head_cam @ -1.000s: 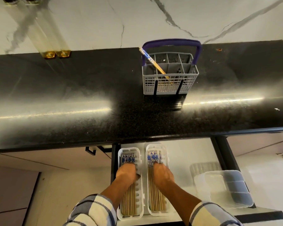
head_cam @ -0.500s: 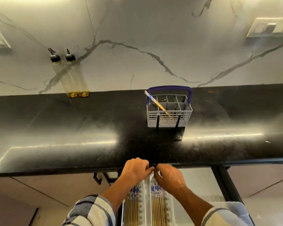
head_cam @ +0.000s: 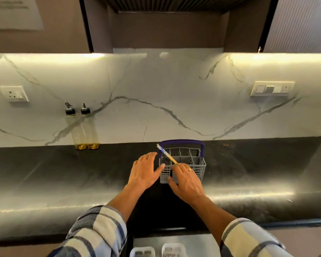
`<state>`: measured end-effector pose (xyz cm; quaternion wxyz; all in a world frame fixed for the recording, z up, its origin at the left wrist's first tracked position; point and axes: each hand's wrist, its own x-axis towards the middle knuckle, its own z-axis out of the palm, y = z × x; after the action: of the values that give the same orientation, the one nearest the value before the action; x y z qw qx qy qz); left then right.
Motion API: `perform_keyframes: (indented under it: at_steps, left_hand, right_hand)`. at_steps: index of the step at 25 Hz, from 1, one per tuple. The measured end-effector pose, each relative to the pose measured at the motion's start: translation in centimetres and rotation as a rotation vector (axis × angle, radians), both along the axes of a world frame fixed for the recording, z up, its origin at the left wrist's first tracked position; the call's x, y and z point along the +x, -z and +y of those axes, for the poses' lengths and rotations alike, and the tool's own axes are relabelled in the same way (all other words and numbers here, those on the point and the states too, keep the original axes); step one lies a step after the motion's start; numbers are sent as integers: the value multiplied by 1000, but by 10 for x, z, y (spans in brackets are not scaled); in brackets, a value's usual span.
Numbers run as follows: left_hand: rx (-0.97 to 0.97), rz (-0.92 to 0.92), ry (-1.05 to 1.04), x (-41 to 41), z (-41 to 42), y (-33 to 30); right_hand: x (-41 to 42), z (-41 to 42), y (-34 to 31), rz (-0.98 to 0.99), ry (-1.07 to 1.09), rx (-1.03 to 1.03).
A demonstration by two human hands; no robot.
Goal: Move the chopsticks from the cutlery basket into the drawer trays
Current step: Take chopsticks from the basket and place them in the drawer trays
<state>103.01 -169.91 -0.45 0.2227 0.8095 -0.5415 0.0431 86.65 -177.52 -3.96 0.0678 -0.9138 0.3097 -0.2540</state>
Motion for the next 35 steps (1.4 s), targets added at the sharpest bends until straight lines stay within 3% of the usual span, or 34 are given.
perform_keyframes:
  at_steps: [12,21,26,31,35]
  left_hand:
    - [-12,-27,-90,11,-44,-26]
    - [61,165,-140,16,-73,-8]
    - [8,409,-220,12,-90,7]
    - [-59,384,-315,15,-102,25]
    - [-9,592,-305,8,-116,33]
  right_hand:
    - [16,-59,-64,53,81,27]
    - [36,-90,-40,109,82,149]
    - [47,-104,-27,165,75,262]
    - [56,-121,-10,240,64,397]
    - [65,-134,2,293,32,476]
